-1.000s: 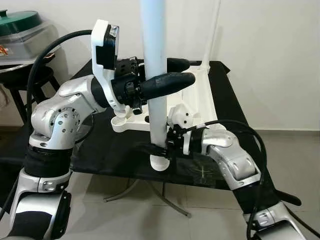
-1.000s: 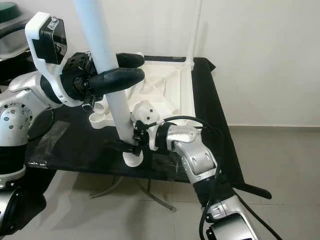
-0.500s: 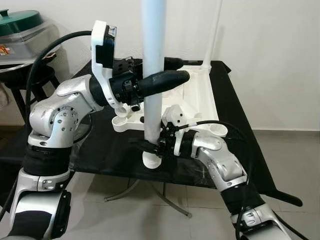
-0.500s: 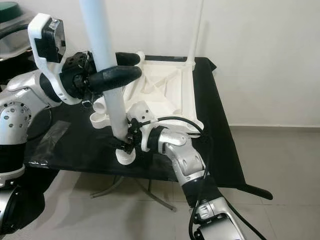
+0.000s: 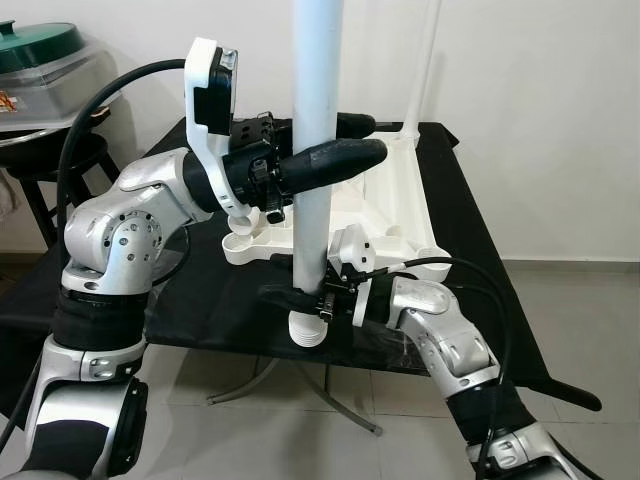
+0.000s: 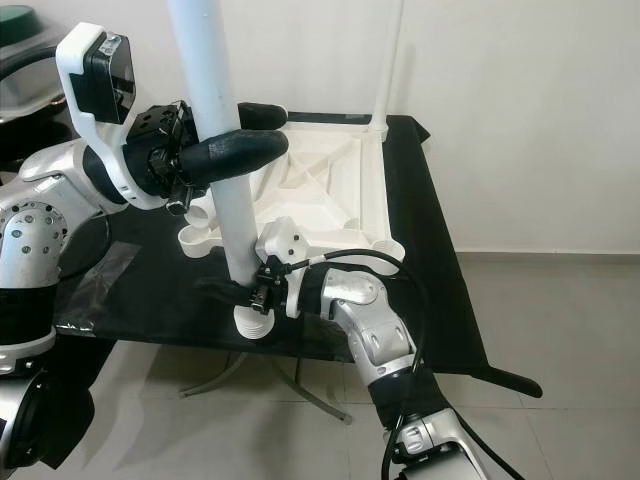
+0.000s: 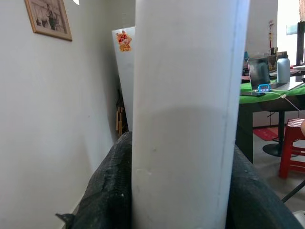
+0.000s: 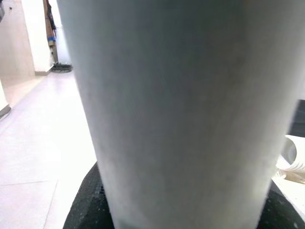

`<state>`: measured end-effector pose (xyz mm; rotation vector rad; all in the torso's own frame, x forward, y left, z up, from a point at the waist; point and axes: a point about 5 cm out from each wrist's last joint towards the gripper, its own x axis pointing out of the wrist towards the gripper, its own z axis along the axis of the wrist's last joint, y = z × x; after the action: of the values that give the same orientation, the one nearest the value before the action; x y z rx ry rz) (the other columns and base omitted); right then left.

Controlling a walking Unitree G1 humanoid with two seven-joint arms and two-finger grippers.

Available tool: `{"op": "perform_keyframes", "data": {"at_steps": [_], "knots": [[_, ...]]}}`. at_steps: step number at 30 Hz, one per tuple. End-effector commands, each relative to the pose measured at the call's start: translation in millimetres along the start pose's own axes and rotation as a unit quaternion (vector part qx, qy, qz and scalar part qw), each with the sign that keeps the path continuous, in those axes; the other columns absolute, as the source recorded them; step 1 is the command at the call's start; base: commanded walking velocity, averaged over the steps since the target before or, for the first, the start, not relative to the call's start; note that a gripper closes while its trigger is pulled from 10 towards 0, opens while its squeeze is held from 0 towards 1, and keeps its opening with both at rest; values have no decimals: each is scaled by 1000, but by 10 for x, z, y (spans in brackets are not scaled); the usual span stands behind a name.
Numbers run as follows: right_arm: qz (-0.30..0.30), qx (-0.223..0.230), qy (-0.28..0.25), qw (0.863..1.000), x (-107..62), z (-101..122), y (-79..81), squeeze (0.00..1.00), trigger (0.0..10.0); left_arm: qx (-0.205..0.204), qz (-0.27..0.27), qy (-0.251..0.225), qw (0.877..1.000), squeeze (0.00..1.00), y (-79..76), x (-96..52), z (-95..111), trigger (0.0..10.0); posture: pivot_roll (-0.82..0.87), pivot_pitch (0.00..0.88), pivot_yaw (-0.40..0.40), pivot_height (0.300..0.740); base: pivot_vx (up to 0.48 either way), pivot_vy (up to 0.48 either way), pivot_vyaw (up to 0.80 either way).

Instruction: Building children table

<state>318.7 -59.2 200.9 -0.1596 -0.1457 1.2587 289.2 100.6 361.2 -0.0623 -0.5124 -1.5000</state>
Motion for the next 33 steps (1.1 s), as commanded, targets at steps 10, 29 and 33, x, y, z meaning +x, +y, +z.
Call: {"op": "perform_keyframes", "data": {"at_steps": [10,29,33], "knots": [[-123,15,22,992,2,-41,-247,0,0,-23,-7,-49,999,1000,-3,134,34,10000,-5,64,39,740,0,0,0],[-298,104,-110,942,-571,190,-649,0,7059,26,372,-95,923,1000,391,-1101,186,10000,-19,72,26,740,0,0,0],[-305,104,-131,938,-568,252,-630,0,10000,22,466,-78,881,0,426,-1229,-43,10000,-24,74,27,740,0,0,0]]}}
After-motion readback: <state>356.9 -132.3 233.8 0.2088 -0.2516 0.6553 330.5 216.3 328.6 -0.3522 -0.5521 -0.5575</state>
